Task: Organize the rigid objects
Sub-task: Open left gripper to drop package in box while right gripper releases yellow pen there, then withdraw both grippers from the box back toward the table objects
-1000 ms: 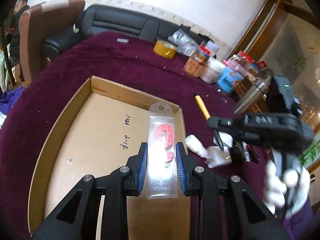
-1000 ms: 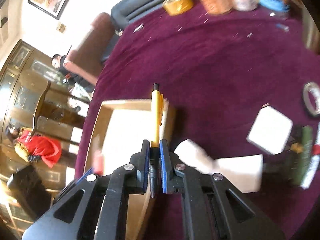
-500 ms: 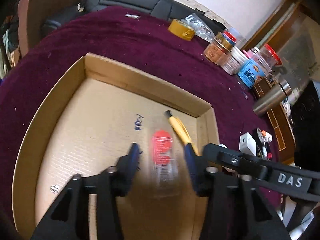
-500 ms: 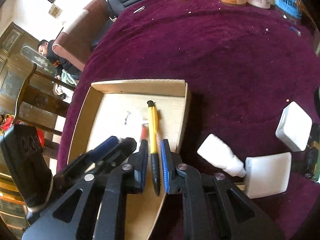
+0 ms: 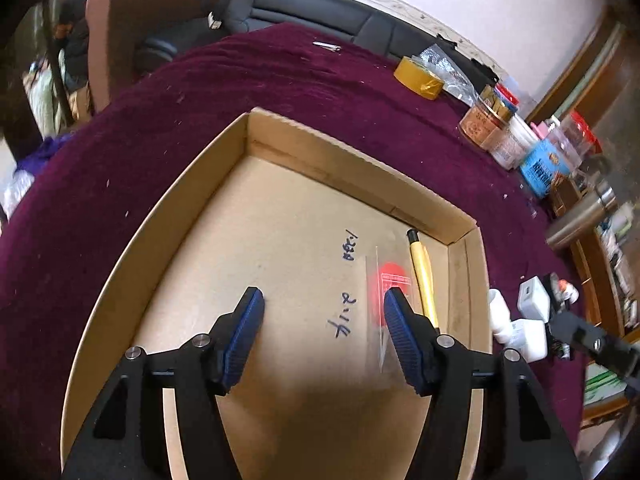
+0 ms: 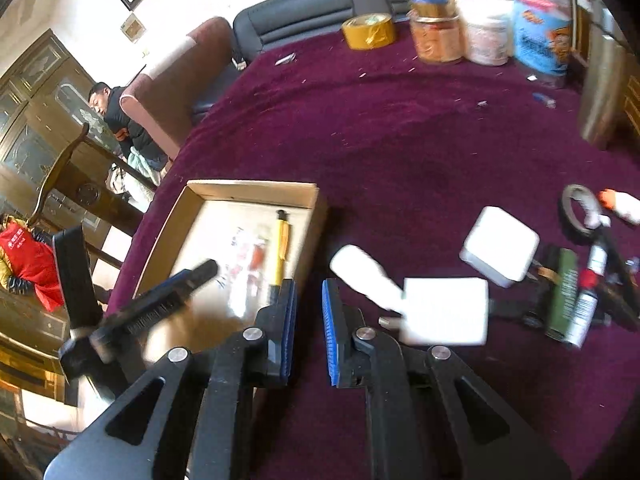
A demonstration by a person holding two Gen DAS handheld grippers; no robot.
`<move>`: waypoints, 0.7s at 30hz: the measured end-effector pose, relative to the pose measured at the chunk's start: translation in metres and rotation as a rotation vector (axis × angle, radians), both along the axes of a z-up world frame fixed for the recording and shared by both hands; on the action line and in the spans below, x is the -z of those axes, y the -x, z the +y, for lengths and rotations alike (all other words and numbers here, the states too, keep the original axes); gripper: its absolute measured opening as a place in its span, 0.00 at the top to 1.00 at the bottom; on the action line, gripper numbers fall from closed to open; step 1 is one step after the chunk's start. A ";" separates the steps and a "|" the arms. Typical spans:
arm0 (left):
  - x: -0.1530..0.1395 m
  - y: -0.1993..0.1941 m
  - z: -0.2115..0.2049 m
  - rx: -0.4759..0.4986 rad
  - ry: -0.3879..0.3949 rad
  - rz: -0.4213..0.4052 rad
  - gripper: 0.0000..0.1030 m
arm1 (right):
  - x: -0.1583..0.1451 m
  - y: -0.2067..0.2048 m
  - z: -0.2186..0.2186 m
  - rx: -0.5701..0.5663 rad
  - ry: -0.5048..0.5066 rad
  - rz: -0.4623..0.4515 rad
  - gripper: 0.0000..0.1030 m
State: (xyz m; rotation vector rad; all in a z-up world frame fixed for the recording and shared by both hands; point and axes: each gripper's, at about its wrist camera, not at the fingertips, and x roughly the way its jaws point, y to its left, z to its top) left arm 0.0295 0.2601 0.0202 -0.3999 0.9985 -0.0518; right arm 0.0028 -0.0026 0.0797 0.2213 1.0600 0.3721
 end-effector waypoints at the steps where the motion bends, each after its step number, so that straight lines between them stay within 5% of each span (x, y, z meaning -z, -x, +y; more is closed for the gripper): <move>1: 0.000 0.000 0.003 -0.011 0.027 -0.005 0.42 | -0.002 0.007 -0.007 0.009 0.006 -0.014 0.89; 8: -0.003 0.003 0.012 -0.056 0.074 -0.015 0.38 | -0.009 0.058 -0.093 0.142 0.040 -0.102 0.90; 13: -0.034 0.024 -0.004 -0.023 0.077 -0.078 0.37 | -0.014 0.086 -0.152 0.270 0.107 -0.214 0.87; 14: -0.042 0.030 -0.011 -0.005 0.077 -0.090 0.37 | -0.014 0.086 -0.158 0.286 0.110 -0.225 0.75; 15: -0.048 0.036 -0.018 0.010 0.075 -0.100 0.37 | -0.013 0.084 -0.168 0.299 0.094 -0.230 0.51; 16: -0.055 0.043 -0.026 0.029 0.073 -0.112 0.36 | -0.010 0.081 -0.180 0.315 0.063 -0.230 0.41; 21: -0.075 0.069 -0.079 0.137 0.011 -0.163 0.22 | 0.020 0.051 -0.225 0.423 -0.020 -0.184 0.38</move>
